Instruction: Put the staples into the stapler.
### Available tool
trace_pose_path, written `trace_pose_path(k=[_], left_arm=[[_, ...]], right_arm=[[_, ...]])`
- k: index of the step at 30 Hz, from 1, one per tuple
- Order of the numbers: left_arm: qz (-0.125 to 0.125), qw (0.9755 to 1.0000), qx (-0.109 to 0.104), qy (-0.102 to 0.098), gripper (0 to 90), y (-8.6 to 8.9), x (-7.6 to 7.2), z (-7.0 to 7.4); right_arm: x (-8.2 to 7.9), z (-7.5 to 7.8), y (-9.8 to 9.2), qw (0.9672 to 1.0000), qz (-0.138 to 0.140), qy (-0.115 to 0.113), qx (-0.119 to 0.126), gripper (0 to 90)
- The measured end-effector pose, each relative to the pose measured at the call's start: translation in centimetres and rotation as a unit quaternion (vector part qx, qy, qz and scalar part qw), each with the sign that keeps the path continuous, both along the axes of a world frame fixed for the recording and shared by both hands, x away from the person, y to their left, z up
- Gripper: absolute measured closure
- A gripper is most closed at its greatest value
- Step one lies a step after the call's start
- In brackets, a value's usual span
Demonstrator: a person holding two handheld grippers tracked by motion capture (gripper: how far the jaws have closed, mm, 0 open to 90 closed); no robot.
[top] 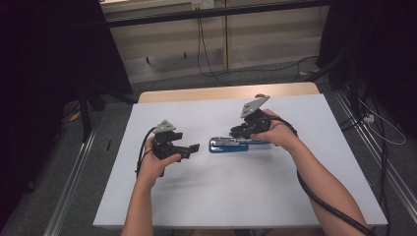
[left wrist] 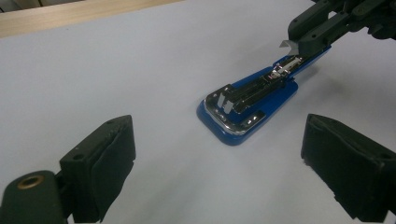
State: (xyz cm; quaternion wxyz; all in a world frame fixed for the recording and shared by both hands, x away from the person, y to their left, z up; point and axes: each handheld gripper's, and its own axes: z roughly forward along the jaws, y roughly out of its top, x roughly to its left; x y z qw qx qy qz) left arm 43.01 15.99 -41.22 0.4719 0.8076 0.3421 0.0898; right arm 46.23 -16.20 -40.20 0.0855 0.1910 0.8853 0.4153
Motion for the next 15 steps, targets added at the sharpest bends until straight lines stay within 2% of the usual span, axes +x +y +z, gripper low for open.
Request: trace_pose_path(k=[15], left_arm=[[0.001,1.0,0.001,0.002,10.1,0.1,0.1,0.0]], right_arm=[[0.8,-1.0,1.6,0.9996,0.026,0.007,-0.008,79.7]])
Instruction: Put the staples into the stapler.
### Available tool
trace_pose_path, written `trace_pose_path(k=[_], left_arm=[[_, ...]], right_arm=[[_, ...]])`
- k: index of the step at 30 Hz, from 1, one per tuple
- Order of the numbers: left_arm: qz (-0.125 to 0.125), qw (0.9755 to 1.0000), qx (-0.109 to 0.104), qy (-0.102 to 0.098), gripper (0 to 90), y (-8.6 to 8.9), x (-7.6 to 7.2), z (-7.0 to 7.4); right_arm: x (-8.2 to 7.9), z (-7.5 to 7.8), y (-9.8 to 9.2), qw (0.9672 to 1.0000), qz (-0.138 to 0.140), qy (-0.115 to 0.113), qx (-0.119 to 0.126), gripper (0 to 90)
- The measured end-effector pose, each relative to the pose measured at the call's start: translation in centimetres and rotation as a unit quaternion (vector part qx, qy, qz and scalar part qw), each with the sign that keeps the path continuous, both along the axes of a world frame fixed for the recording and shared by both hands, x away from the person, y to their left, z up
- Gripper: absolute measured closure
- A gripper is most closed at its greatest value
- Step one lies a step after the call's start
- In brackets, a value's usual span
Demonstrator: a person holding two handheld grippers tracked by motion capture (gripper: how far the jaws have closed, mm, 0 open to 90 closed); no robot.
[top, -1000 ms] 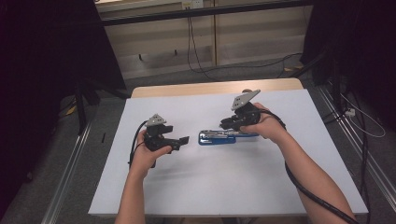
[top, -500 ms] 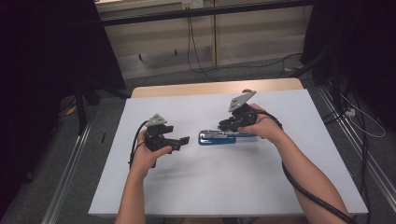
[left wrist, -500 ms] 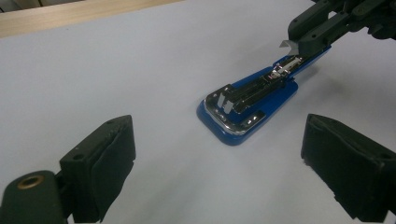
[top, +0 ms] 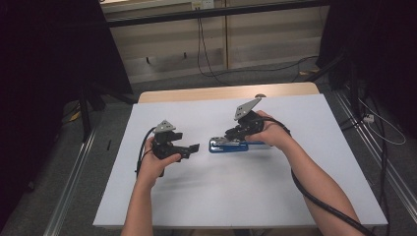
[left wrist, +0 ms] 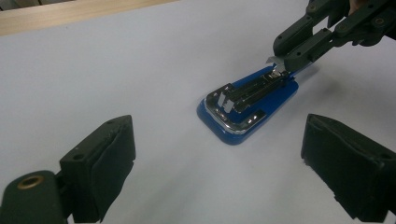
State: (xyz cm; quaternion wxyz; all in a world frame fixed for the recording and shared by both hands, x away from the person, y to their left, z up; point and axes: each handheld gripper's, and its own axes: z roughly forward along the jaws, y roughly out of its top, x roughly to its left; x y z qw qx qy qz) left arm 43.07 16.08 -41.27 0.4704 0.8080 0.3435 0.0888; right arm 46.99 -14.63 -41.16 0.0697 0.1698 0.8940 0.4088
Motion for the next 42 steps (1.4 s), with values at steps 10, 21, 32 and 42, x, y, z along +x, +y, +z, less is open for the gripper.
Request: trace_pose_path(k=[10,21,32,42], left_arm=[[0.001,1.0,0.0,0.002,10.1,0.1,0.1,-0.1],[0.001,1.0,0.002,0.003,10.1,0.0,0.1,-0.1],[0.001,1.0,0.002,0.003,10.1,0.0,0.1,-0.1],[0.001,1.0,0.002,0.005,10.1,-0.1,0.1,-0.2]], right_arm=[[0.7,-0.3,0.7,0.9999,0.01,0.004,-0.003,79.7],[0.9,-0.9,1.4,0.9998,0.017,0.006,-0.006,79.7],[1.1,-0.9,1.4,0.9998,0.019,0.007,-0.006,79.7],[1.2,-1.0,1.9,0.9996,0.026,0.005,-0.009,79.7]])
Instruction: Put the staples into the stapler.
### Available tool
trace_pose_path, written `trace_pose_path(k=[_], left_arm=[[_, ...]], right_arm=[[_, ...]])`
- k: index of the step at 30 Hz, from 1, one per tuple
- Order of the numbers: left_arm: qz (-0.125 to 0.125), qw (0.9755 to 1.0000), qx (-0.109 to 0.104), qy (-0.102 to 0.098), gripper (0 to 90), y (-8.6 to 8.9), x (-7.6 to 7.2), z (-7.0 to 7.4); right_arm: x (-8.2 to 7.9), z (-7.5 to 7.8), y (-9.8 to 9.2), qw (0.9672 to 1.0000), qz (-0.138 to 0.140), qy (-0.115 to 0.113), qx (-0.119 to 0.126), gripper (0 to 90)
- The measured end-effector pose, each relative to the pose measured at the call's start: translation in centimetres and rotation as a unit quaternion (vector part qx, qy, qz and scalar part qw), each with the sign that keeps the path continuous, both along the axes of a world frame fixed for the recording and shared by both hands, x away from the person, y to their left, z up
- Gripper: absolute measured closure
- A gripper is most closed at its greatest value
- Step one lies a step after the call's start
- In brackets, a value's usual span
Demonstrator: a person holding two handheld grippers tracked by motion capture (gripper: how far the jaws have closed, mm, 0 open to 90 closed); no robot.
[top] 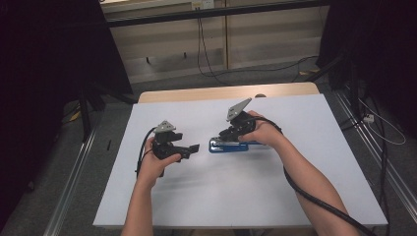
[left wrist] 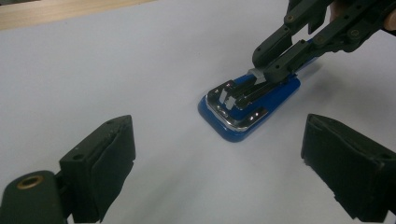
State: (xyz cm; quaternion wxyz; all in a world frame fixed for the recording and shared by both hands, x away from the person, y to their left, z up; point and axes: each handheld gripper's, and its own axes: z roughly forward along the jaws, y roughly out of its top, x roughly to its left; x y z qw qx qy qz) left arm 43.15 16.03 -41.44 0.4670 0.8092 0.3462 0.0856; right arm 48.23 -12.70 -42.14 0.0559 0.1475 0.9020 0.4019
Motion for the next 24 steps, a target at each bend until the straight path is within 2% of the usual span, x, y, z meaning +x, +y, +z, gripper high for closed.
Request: trace_pose_path(k=[24], left_arm=[[-0.001,1.0,-0.002,0.006,10.0,0.04,0.11,-0.15]], right_arm=[[0.55,-0.43,0.74,0.9998,0.017,-0.001,-0.007,79.7]])
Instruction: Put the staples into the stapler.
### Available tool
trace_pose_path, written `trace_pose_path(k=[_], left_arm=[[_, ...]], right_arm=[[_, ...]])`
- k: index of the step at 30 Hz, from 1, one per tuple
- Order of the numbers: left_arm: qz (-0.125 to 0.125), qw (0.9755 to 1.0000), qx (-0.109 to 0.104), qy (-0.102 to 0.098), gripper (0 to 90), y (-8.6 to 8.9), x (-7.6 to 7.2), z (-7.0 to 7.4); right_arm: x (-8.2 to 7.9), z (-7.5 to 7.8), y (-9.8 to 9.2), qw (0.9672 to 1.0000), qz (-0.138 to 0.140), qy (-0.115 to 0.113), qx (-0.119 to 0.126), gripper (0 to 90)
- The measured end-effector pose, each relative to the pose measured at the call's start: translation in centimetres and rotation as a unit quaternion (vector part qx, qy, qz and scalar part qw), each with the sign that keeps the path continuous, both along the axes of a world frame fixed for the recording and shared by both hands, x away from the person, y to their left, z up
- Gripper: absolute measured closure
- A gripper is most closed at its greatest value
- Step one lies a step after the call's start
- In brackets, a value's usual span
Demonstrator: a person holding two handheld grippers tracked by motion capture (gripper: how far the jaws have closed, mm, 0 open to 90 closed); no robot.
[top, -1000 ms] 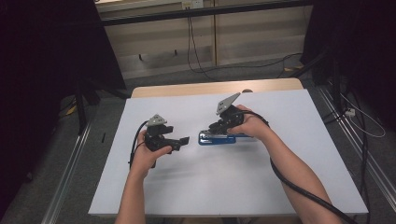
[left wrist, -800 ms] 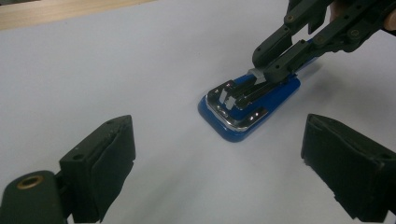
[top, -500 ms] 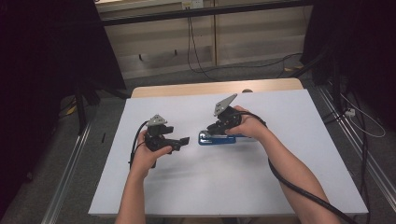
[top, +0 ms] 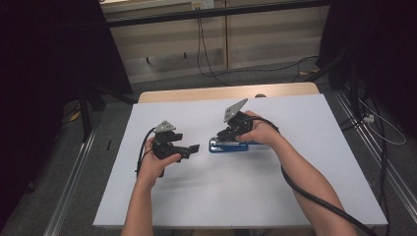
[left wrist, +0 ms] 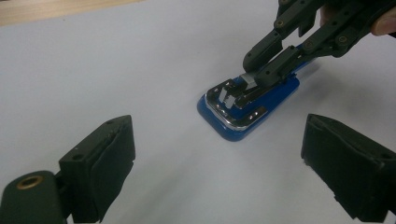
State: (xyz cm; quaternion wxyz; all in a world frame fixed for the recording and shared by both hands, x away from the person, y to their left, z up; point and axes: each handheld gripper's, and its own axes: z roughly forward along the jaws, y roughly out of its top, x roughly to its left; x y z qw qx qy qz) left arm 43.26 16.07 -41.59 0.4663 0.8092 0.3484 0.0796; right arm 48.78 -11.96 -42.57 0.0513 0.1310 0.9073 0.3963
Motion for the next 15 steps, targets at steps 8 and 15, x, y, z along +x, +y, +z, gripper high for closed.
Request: trace_pose_path(k=[8,15], left_arm=[[-0.001,1.0,0.0,0.002,10.0,-0.02,0.05,-0.09],[0.0,1.0,0.001,0.002,10.0,0.01,0.07,-0.09]], right_arm=[[0.1,-0.04,0.21,1.0,0.005,-0.002,-0.006,79.7],[0.17,-0.14,0.3,0.9999,0.01,0.0,-0.007,79.7]])
